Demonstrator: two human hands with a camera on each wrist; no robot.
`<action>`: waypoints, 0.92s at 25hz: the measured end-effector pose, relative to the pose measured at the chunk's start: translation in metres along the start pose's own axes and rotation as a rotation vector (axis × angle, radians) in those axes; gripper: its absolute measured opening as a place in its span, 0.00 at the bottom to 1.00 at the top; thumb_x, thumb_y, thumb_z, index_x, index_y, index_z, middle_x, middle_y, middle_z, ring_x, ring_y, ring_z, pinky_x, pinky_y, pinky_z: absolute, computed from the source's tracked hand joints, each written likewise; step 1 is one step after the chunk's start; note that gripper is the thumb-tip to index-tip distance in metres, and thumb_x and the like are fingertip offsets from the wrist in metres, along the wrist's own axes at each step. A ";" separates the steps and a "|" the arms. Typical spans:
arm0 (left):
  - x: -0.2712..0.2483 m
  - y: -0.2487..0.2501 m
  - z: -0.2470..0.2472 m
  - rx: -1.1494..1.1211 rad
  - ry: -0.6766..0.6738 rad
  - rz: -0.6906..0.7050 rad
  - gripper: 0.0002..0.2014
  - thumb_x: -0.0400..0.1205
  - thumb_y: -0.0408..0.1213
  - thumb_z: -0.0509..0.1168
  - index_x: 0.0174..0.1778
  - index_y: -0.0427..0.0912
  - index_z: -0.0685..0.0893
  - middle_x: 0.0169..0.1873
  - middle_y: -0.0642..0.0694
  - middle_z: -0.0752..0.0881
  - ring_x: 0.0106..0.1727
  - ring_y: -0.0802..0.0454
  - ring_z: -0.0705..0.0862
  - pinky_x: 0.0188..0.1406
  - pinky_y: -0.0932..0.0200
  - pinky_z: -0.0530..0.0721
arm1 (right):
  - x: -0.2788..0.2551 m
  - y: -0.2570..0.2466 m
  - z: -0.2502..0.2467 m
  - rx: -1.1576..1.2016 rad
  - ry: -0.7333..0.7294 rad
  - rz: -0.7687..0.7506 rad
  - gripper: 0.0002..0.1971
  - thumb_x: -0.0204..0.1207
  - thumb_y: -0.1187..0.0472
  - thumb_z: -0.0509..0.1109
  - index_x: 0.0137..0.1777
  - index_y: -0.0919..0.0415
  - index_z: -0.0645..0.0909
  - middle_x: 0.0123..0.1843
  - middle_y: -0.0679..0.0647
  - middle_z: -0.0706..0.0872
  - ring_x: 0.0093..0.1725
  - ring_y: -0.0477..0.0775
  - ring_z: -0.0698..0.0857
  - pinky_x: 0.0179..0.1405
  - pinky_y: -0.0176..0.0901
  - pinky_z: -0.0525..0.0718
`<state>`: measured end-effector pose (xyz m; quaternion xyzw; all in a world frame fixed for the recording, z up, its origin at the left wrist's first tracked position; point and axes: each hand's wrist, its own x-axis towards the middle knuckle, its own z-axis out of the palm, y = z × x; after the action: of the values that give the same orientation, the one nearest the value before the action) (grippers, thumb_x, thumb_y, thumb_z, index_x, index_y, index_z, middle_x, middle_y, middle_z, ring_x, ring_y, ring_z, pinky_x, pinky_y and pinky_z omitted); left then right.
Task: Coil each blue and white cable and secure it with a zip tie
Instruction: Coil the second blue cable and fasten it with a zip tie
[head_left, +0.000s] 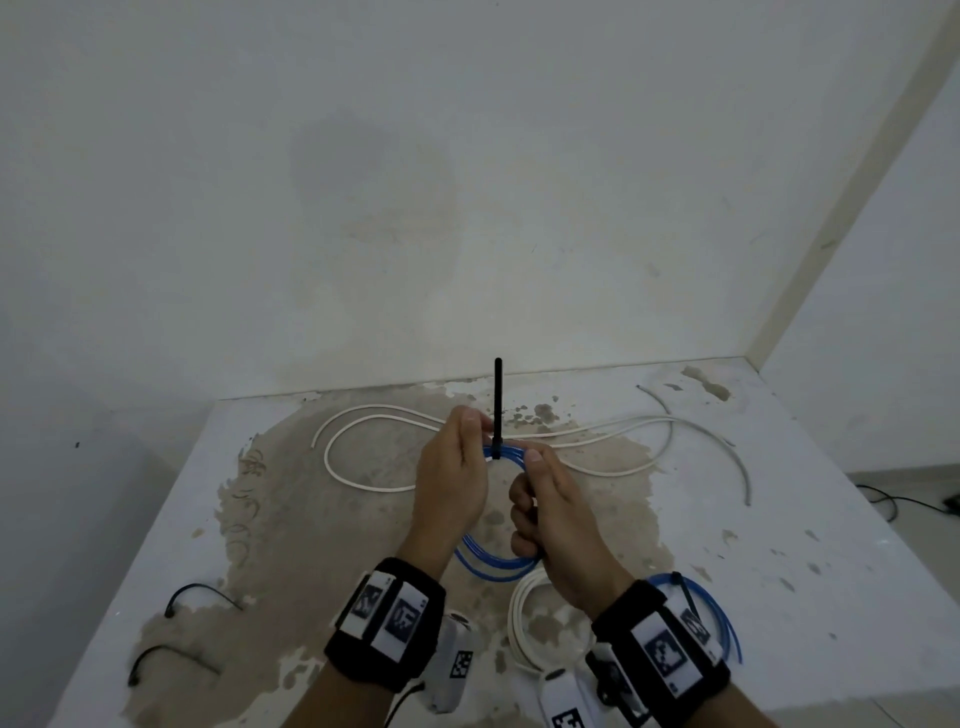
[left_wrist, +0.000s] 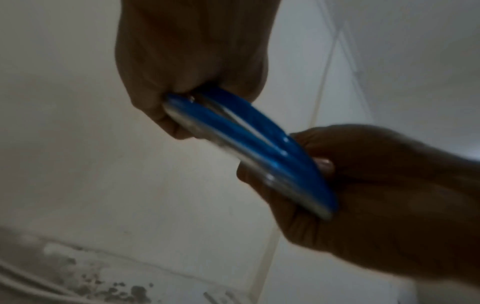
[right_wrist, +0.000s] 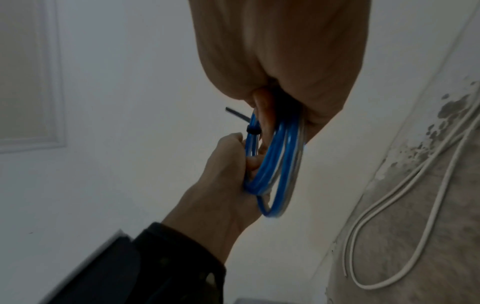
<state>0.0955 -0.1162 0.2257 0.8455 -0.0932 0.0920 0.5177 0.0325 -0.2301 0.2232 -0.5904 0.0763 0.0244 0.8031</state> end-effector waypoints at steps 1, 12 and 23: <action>0.002 -0.001 -0.001 -0.058 -0.063 -0.056 0.18 0.91 0.46 0.46 0.46 0.47 0.79 0.36 0.50 0.82 0.31 0.58 0.80 0.32 0.60 0.77 | 0.001 -0.001 -0.001 0.002 0.015 -0.021 0.15 0.91 0.52 0.53 0.64 0.54 0.81 0.29 0.48 0.66 0.24 0.46 0.57 0.21 0.38 0.59; -0.022 -0.004 -0.009 -0.247 -0.121 -0.096 0.17 0.91 0.38 0.49 0.62 0.63 0.80 0.26 0.59 0.78 0.22 0.54 0.72 0.26 0.45 0.78 | 0.008 0.004 -0.003 0.000 0.160 -0.153 0.16 0.92 0.57 0.52 0.66 0.51 0.81 0.35 0.55 0.76 0.22 0.48 0.67 0.28 0.48 0.78; -0.028 -0.002 -0.008 -0.201 -0.030 -0.028 0.17 0.90 0.32 0.49 0.54 0.56 0.81 0.32 0.57 0.80 0.22 0.59 0.75 0.24 0.65 0.71 | 0.006 0.004 0.005 -0.046 0.229 -0.163 0.09 0.89 0.58 0.60 0.54 0.61 0.78 0.37 0.57 0.81 0.20 0.50 0.71 0.20 0.44 0.80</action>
<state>0.0684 -0.1066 0.2202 0.7919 -0.0976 0.0623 0.5996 0.0384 -0.2244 0.2204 -0.6119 0.1187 -0.1069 0.7746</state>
